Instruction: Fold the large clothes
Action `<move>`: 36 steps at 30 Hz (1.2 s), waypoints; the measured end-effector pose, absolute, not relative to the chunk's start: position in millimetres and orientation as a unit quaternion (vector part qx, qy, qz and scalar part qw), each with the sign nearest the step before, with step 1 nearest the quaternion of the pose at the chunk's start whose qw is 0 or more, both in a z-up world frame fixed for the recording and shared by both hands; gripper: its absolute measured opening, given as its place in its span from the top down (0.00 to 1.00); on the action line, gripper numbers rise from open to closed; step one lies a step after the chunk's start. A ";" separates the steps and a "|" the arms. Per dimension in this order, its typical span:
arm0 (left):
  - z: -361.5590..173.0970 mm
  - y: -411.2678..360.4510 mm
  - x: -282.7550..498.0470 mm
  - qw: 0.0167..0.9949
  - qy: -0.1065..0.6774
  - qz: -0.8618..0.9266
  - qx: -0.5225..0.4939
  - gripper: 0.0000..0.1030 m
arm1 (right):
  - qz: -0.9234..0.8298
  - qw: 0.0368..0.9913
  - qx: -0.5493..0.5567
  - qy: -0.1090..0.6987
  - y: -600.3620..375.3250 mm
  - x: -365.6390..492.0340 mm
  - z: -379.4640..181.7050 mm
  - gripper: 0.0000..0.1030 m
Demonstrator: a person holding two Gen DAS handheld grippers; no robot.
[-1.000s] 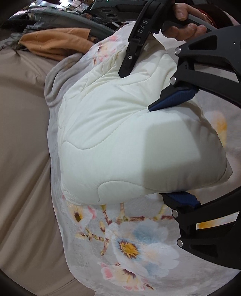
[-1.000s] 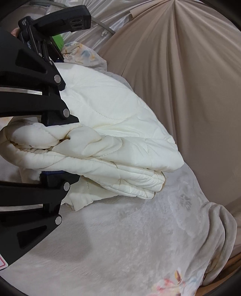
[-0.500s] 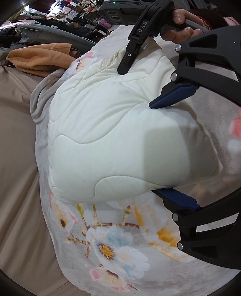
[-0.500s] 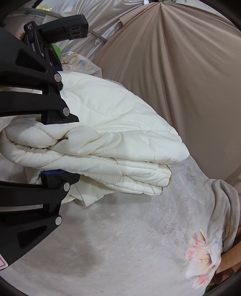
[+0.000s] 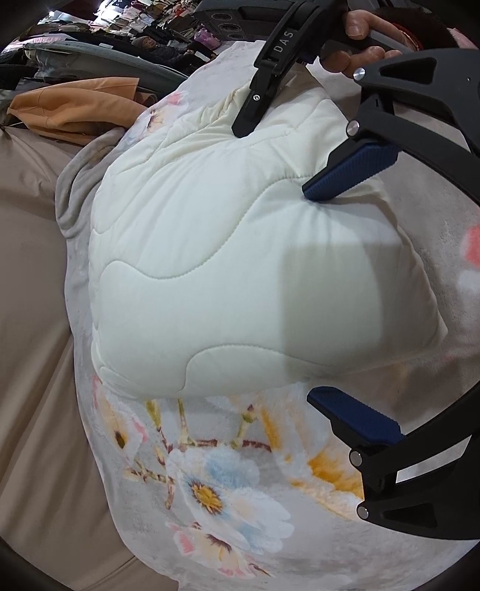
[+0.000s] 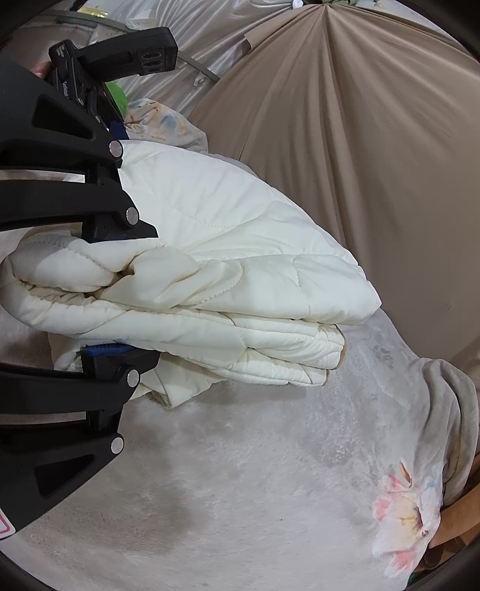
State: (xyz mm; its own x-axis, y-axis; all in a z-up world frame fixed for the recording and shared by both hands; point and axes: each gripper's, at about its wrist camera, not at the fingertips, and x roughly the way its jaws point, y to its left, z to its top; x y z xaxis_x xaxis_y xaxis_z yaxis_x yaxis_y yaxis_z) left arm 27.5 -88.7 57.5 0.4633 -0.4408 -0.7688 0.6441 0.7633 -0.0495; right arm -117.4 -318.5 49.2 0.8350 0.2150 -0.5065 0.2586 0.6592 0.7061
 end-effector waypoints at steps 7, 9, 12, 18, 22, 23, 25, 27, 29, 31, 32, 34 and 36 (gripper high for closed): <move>47.7 -98.3 34.4 0.840 0.411 -0.333 0.119 0.04 | -0.012 0.860 0.419 0.291 -322.0 -115.8 44.9 0.63; 47.2 -98.0 36.1 0.840 0.410 -0.337 0.113 0.04 | -0.013 0.859 0.422 0.291 -322.0 -115.3 44.2 0.63; 53.8 -94.3 34.5 0.838 0.404 -0.352 0.101 0.18 | -0.012 0.860 0.421 0.288 -320.9 -115.3 48.1 0.69; 101.0 -70.7 34.0 0.838 0.375 -0.392 0.060 0.46 | -0.010 0.902 0.356 0.243 -297.2 -118.5 112.7 0.74; 153.2 -52.0 24.1 0.859 0.305 -0.408 0.053 0.48 | -0.002 0.930 0.307 0.202 -281.6 -117.6 170.2 0.75; 164.2 -47.8 22.5 0.864 0.289 -0.409 0.053 0.48 | 0.003 0.935 0.298 0.191 -277.8 -116.0 183.3 0.75; 189.6 -34.6 20.6 0.877 0.249 -0.408 0.052 0.48 | 0.014 0.945 0.279 0.169 -270.2 -110.4 208.9 0.75; 214.4 -19.0 19.4 0.895 0.199 -0.395 0.056 0.48 | 0.030 0.951 0.269 0.145 -264.6 -101.4 228.7 0.75; 232.2 -4.9 20.5 0.912 0.152 -0.377 0.060 0.48 | 0.049 0.960 0.249 0.118 -253.0 -85.6 250.0 0.75; 247.4 10.9 27.7 0.928 0.107 -0.352 0.063 0.48 | 0.068 0.964 0.237 0.094 -241.8 -67.6 265.6 0.75; 252.5 18.1 32.4 0.933 0.090 -0.342 0.064 0.48 | 0.078 0.965 0.235 0.085 -237.7 -58.2 271.9 0.75; 258.2 31.8 50.1 0.943 0.060 -0.321 0.065 0.48 | 0.099 0.966 0.231 0.065 -226.6 -30.2 280.4 0.74; 255.9 43.3 70.2 0.950 0.041 -0.303 0.061 0.47 | 0.116 0.963 0.239 0.051 -217.1 2.2 279.8 0.74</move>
State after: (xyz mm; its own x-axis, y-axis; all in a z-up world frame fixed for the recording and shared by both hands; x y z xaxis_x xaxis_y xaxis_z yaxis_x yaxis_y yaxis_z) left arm 70.2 43.3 255.9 0.8131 -0.5707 -0.1151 0.5807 0.8089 0.0918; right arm 2.2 -217.1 279.8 0.9679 0.2478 -0.0431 -0.1989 0.8592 0.4715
